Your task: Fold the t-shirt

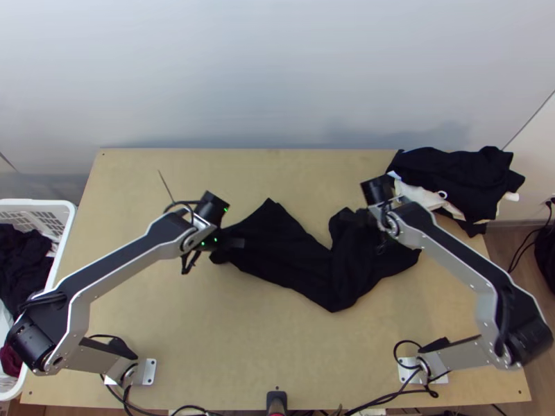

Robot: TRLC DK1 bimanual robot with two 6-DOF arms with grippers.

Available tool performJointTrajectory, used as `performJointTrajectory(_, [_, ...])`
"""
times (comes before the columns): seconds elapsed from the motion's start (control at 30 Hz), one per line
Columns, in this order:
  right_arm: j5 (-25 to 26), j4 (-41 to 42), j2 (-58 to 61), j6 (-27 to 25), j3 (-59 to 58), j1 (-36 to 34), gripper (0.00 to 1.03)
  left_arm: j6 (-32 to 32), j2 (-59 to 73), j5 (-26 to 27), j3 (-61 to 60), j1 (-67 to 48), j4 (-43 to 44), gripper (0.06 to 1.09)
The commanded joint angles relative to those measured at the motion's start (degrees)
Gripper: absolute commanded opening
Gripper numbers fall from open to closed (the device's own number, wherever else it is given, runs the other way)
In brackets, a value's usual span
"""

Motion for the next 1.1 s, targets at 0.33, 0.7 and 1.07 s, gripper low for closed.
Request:
performJointTrajectory(0.33, [1.76, -9.37, -6.59, -3.56, 30.01, -8.26, 0.03, -1.60, -2.98, -0.01, 25.99, 22.10, -10.21, 0.10])
performJointTrajectory(0.7, [15.12, -3.22, -13.01, -14.02, 37.31, -4.39, 0.03, -3.44, -4.92, -1.33, 50.95, 29.48, -12.06, 0.10])
performJointTrajectory(1.07, [26.28, 14.54, -24.26, -27.91, 29.75, 0.97, 0.03, -0.46, -13.62, -0.98, 58.51, 22.19, -15.14, 0.10])
